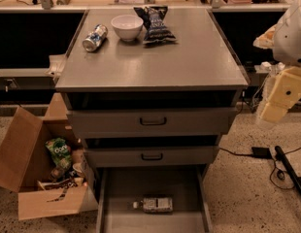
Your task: Pick blue plastic bottle from bottom drawer and place on counter
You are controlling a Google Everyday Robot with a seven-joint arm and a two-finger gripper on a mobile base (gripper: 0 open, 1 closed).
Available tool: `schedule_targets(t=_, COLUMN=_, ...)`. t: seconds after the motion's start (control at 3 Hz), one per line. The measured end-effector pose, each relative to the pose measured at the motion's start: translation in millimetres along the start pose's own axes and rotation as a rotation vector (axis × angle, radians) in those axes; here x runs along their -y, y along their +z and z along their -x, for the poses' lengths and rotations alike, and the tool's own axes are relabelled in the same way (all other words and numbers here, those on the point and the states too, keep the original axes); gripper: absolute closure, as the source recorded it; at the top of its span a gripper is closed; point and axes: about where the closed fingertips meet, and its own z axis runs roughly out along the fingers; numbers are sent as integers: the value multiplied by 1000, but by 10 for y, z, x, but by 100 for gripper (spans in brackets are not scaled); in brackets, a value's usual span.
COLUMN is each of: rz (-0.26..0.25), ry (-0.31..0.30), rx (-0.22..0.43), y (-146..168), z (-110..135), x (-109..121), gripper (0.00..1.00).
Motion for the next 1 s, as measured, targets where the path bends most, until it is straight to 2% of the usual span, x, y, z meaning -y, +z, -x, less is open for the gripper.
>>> schedule_targets(t=0.33, rz=0, ry=0, rx=0, y=0, z=0, x=0, gripper=0)
schedule_targets(t=0.67, rz=41, ry=-9, rx=-1, y=284, z=-31, x=-148, gripper=0)
schedule_targets(t=1.0, rz=129, ry=-16, rx=41, y=955, z=-49, x=-493, gripper=0)
